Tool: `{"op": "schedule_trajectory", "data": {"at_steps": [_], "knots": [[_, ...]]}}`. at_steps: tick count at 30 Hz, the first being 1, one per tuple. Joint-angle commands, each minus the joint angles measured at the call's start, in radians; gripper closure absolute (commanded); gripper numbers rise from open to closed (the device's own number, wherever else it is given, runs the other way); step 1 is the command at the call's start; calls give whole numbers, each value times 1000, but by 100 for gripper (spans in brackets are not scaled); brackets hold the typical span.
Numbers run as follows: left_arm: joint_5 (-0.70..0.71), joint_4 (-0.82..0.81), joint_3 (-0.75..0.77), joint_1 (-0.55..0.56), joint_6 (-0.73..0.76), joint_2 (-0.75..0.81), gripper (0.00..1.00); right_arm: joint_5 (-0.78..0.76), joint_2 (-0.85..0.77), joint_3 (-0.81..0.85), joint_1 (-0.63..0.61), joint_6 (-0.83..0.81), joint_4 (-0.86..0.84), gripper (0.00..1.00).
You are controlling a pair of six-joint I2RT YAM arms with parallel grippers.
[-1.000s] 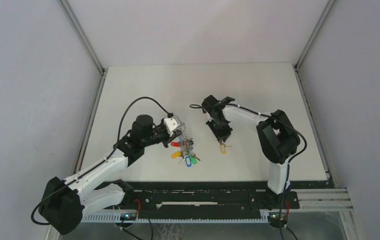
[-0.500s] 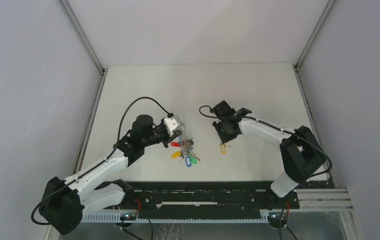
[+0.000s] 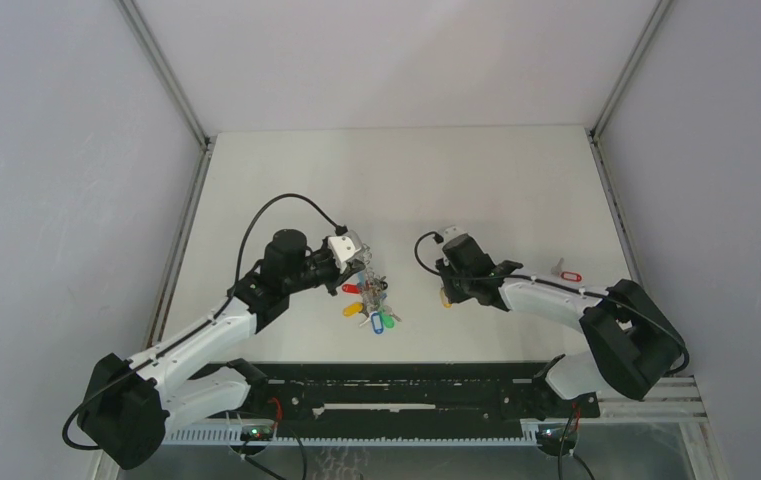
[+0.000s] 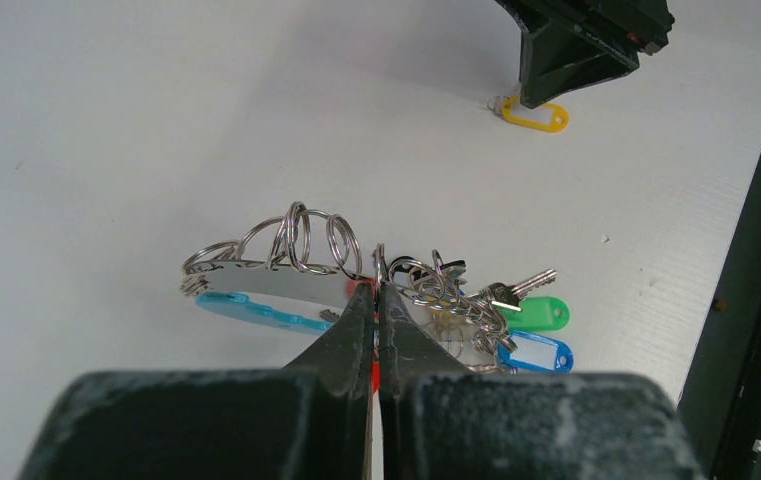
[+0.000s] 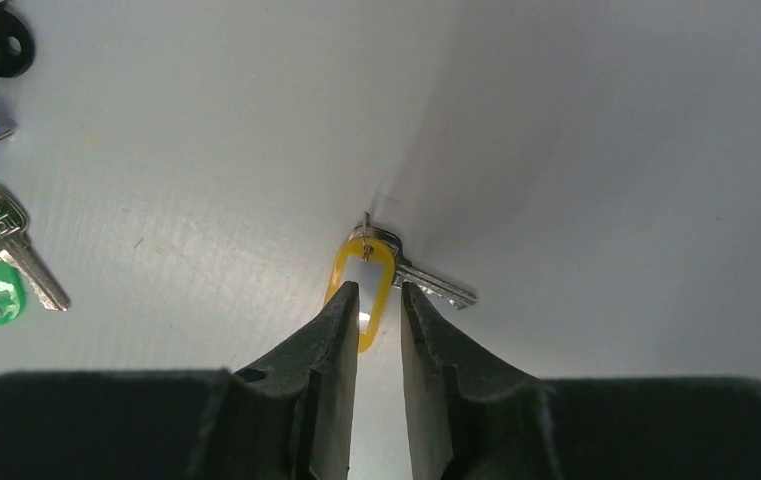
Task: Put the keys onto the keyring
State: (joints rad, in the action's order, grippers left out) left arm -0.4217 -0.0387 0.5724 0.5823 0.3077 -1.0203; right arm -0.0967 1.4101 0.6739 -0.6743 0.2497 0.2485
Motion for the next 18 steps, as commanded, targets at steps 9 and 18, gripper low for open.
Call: {"op": "schedule_trajectory", "data": {"at_steps": [9, 18], "knots": [[-17, -73, 12, 4, 14, 15, 100, -49, 0, -26, -27, 25, -206, 80], [-20, -73, 13, 4, 14, 14, 100, -65, 19, -26, -35, 27, -180, 83]]}}
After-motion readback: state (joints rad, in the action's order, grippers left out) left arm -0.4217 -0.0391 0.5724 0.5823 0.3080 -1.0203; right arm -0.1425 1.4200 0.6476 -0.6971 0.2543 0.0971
